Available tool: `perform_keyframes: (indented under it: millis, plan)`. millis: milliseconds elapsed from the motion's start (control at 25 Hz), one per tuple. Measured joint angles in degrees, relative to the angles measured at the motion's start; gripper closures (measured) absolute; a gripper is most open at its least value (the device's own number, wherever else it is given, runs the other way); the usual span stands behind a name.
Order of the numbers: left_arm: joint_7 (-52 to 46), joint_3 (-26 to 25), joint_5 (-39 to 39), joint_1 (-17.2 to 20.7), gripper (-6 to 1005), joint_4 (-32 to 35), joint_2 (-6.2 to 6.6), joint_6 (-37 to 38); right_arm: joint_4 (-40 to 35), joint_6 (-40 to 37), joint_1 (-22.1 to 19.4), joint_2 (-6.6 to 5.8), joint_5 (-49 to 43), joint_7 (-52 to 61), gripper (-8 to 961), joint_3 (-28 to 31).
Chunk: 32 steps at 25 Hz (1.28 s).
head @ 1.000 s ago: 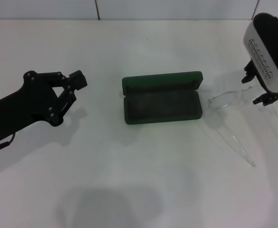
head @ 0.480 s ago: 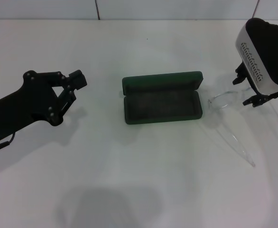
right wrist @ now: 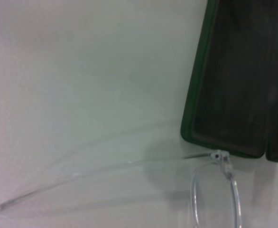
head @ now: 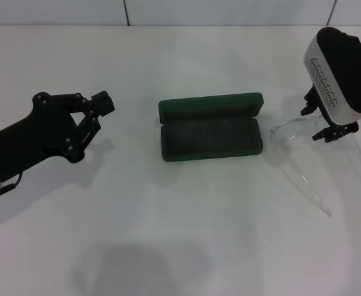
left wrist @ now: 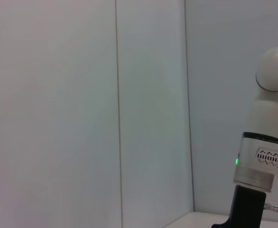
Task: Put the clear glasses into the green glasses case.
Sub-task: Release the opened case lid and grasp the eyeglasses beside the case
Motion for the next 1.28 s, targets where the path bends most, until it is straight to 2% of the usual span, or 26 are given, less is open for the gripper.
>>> perform_keyframes:
  millis: [600, 800, 1000, 1280]
  plan:
    - [0.1, 0.0, 0.3, 0.6, 943, 1.5, 0.10, -2.0, 1.4, 1.3, 0.3, -0.01, 0.0, 0.0, 498, 0.1]
    - [0.1, 0.0, 0.3, 0.9, 943, 1.8, 0.17, -2.1, 1.1, 1.3, 0.0, 0.09, 0.0, 0.0, 601, -0.1]
    - [0.3, 0.0, 0.3, 1.2, 943, 1.8, 0.14, -2.1, 0.9, 1.3, -0.2, 0.21, 0.0, 0.0, 745, 0.0]
    - [0.3, 0.0, 0.4, 1.5, 942, 1.8, 0.10, -2.1, 0.3, 0.9, -0.4, 0.27, 0.0, 0.5, 770, -0.2]
